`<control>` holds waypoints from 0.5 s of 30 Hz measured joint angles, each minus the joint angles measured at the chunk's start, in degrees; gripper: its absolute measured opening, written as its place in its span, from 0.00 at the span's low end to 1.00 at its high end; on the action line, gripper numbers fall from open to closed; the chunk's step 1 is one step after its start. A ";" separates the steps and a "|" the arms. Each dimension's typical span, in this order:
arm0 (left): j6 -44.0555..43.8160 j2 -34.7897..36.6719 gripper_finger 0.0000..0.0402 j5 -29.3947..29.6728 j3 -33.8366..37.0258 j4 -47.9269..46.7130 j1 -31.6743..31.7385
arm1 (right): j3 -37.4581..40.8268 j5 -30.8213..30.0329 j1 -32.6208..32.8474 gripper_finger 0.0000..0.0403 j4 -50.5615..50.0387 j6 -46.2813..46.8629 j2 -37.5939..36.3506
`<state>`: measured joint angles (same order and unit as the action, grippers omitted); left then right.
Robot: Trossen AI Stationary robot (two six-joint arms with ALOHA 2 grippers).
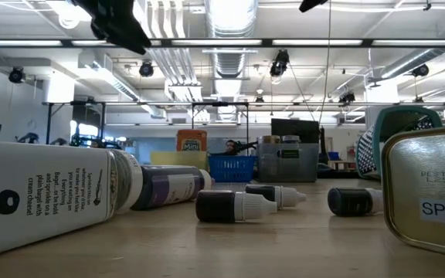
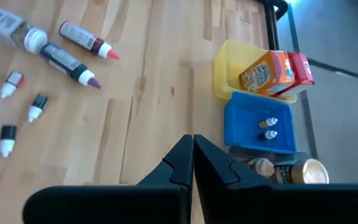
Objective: Pick & Place Kitchen Items
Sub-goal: Put the large pink food coloring bottle into the blue bin
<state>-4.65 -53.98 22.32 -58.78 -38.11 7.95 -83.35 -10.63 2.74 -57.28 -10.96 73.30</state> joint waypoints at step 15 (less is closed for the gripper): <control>-13.48 -0.66 0.69 7.29 0.00 -2.75 -4.14 | 0.02 0.00 -0.39 0.02 2.32 -11.74 -0.44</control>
<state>-18.13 -54.64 29.61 -58.78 -40.86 3.81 -83.33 -10.63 2.35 -54.96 -22.70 72.86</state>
